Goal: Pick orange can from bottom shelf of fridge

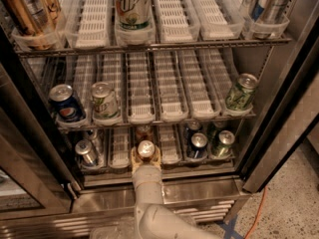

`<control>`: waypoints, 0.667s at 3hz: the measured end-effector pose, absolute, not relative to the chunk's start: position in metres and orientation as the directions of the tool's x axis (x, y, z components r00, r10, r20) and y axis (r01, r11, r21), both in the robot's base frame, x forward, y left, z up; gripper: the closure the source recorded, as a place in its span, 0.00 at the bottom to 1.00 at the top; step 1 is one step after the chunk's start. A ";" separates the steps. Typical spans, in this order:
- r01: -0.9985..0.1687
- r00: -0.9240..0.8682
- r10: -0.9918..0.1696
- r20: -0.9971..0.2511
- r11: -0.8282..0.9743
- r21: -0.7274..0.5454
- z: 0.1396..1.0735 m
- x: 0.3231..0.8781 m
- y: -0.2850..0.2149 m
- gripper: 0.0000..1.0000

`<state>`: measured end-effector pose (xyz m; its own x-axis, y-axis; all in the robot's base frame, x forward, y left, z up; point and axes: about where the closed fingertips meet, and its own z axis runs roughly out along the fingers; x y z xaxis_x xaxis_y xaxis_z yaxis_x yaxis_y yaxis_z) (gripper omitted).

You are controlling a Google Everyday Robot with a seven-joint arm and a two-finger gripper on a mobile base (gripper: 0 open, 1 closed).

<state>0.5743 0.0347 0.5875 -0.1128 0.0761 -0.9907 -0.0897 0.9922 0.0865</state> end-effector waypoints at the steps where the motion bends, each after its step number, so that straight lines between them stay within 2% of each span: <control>1: -0.112 -0.099 0.038 -0.994 0.992 0.049 0.600 0.569 0.033 1.00; 2: -0.112 -0.099 0.038 -0.994 0.992 0.049 0.600 0.569 0.033 1.00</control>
Offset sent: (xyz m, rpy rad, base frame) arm -0.0236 -0.0105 0.0621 -0.2051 0.0060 0.1269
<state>0.5693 0.0334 0.6005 -0.0989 0.0378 -0.9944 -0.1124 0.9925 0.0490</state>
